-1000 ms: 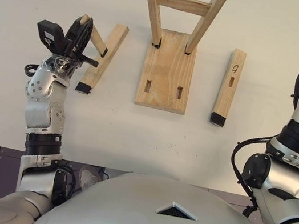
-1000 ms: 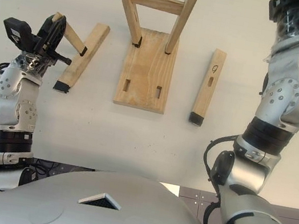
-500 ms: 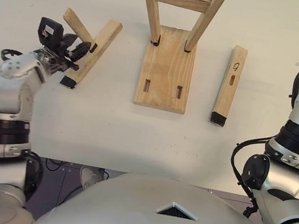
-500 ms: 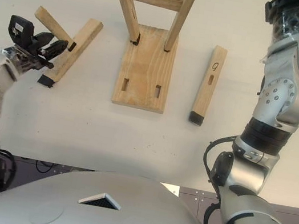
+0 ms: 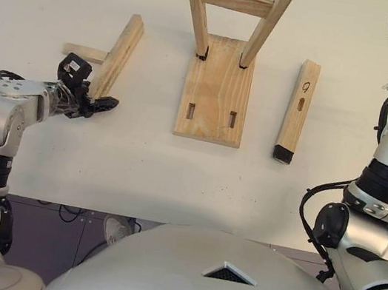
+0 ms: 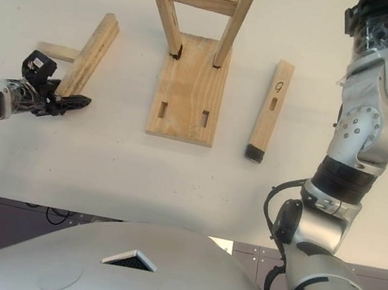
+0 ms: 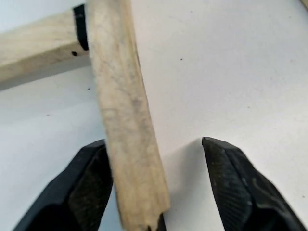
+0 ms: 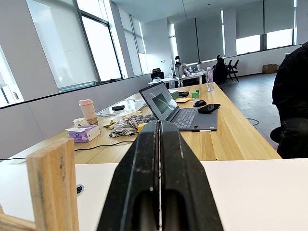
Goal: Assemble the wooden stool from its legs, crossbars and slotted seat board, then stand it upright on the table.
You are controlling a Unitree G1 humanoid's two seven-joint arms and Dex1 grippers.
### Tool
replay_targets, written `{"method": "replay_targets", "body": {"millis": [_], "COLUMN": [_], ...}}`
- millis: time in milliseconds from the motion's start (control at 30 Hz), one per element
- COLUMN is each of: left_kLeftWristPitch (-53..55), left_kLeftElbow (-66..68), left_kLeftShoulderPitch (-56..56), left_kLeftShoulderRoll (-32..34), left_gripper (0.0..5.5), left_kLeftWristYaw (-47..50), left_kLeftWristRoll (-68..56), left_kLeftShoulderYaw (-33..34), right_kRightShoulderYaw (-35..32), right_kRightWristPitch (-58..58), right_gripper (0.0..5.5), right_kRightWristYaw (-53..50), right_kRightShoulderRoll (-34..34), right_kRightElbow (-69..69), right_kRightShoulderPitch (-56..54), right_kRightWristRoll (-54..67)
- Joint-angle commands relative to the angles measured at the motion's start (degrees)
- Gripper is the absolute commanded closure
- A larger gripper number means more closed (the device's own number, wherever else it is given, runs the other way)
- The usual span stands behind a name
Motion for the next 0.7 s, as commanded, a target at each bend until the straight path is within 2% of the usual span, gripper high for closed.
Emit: {"method": "replay_targets", "body": {"millis": [33, 333, 433, 533, 700], "left_kLeftWristPitch": [-1.4, -4.6, -11.2, -21.0, -36.3], "left_kLeftElbow": [3.1, 2.9, 3.4, 3.1, -3.6], "left_kLeftShoulderPitch": [0.8, 0.8, -3.4, -11.0, -20.4], "left_kLeftShoulderRoll": [-1.8, -4.5, -6.9, -11.9, -21.7], "left_gripper": [3.09, 4.5, 4.5, 4.5, 4.51], "left_kLeftWristYaw": [-0.4, 2.7, 7.3, 15.0, 20.2], "left_kLeftWristRoll": [0.4, 2.2, 4.4, 6.0, 6.9], "left_kLeftShoulderYaw": [-0.2, 0.4, 3.3, 7.7, 5.8], "right_kRightShoulderYaw": [0.5, 1.4, 0.5, -1.9, -6.7], "right_kRightWristPitch": [0.4, -0.2, 1.3, 5.4, 17.9], "right_gripper": [5.5, 5.5, 5.5, 5.5, 4.59], "right_kRightWristYaw": [0.2, 1.4, 2.2, 3.3, 6.3], "right_kRightShoulderRoll": [-0.6, -1.0, -0.7, 0.2, 0.1], "right_kRightElbow": [0.8, 1.6, 2.5, 4.9, 12.1], "right_kRightShoulderPitch": [-0.6, -1.0, -2.3, -5.9, -18.8], "right_kRightWristRoll": [-0.9, -1.2, 0.9, 6.4, 21.5]}}
